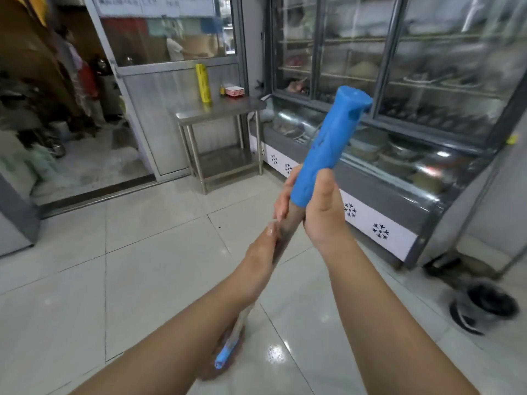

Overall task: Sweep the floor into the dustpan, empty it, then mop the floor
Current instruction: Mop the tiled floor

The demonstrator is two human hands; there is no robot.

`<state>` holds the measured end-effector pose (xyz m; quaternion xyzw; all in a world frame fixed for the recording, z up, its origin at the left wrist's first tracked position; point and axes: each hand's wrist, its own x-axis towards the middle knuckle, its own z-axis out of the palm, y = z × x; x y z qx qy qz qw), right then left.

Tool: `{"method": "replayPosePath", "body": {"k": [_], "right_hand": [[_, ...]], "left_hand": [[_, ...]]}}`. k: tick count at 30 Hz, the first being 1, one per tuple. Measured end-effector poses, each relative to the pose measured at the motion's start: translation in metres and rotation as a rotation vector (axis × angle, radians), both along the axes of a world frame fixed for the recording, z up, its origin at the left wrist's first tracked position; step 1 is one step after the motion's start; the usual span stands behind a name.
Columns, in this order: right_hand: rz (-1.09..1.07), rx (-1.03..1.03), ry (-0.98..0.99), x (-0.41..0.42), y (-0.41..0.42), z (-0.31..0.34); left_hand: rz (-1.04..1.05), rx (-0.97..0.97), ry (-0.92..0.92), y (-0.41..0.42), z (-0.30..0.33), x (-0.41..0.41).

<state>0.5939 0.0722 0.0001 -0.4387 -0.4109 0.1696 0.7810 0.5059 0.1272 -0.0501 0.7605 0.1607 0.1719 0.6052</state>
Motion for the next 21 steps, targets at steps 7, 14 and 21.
{"method": "replayPosePath", "body": {"k": [7,14,21], "right_hand": [[-0.260,-0.168,0.099,-0.006,0.001,-0.016],[-0.418,-0.575,0.132,-0.034,0.024,-0.095],[-0.577,-0.558,0.094,-0.053,0.017,-0.082]], "left_hand": [[-0.117,0.175,0.018,0.017,-0.036,0.013],[-0.190,-0.029,0.132,0.051,-0.099,0.018],[-0.278,0.117,0.191,0.067,-0.137,-0.010]]}}
